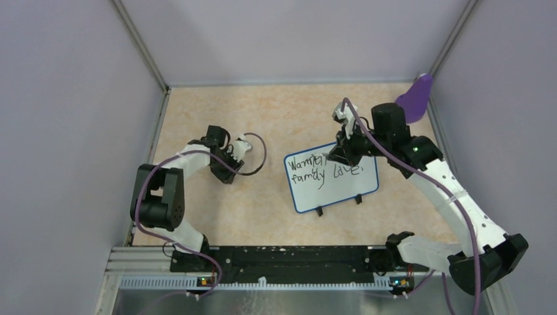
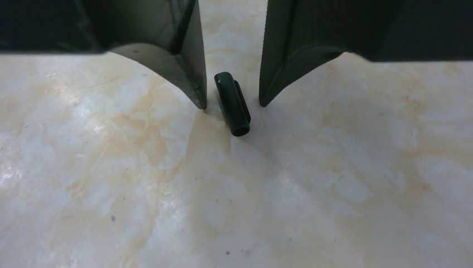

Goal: Write a sentence on the whiteboard
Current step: Pick up the pen cap from the center of the board, then insert the whiteboard marker into the pen cap.

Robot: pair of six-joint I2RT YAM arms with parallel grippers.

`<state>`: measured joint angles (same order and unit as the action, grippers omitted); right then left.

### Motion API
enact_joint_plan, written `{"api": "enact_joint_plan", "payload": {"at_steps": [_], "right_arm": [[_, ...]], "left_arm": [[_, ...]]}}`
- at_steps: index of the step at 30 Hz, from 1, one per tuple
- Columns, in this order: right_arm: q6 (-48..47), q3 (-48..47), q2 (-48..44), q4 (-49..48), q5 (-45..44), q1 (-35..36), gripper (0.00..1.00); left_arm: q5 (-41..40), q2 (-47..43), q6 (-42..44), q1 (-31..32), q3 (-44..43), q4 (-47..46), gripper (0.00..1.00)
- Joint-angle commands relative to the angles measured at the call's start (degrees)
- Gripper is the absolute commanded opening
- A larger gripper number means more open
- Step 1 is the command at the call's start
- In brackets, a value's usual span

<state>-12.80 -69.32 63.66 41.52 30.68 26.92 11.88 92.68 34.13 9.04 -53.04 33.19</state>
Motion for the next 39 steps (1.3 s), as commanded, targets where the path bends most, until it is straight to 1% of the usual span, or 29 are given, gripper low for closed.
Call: {"api": "enact_joint_plan", "payload": {"at_steps": [1, 3, 6, 7, 8, 12, 19, 24, 27, 31, 37, 39], "right_arm": [[0.31, -2.38, 0.9, -1.45, -0.09, -0.37, 0.0], [0.48, -2.52, 1.26, -1.77, -0.01, -0.37, 0.0], [0.95, -2.52, 1.91, -2.16, 0.12, -0.37, 0.0], [1.13, -2.41, 2.08, -2.42, 0.17, -0.37, 0.0], [1.42, -2.36, 2.18, -2.75, 0.11, -0.37, 0.0], [2.69, -2.23, 2.16, -4.09, 0.09, -0.42, 0.0], [3.39, -4.0, 2.73, -3.7, 2.74, -0.45, 0.0], [3.88, -5.53, 2.75, -3.55, 6.33, -0.46, 0.0], [3.82, -6.01, 2.98, -2.8, 7.7, -0.46, 0.0], [3.84, -5.18, 2.8, -2.66, 11.8, -0.46, 0.0], [5.3, -4.29, 3.03, -3.28, 16.5, -0.46, 0.0], [6.45, -3.73, 3.09, -3.86, 18.15, -0.46, 0.0]], "left_arm": [[-1.86, 3.96, -2.07, 0.89, 1.95, -3.52, 0.36], [-1.94, 4.36, -2.59, 0.82, 1.21, -3.59, 0.22], [-0.26, 4.19, -2.75, 0.6, -1.42, -1.16, 0.06], [0.9, 3.8, -2.87, 0.55, -3.45, 0.54, 0.01], [2.44, 3.25, -3.04, 0.59, -5.24, 2.81, 0.0], [8.74, -1.01, -3.27, 0.62, -13.24, 9.99, 0.0], [18.54, -6.77, -0.62, 1.02, -27.35, 21.46, 0.0], [28.68, -10.51, 1.9, 3.84, -34.22, 27.41, 0.0], [32.0, -13.29, 1.7, 7.58, -35.16, 27.68, 0.0], [36.15, -15.46, 1.11, 11.24, -34.42, 27.56, 0.0], [36.75, -17.33, 1.33, 16.94, -30.91, 25.86, 0.0], [35.6, -17.53, 1.3, 18.82, -30.06, 25.02, 0.0]]}}
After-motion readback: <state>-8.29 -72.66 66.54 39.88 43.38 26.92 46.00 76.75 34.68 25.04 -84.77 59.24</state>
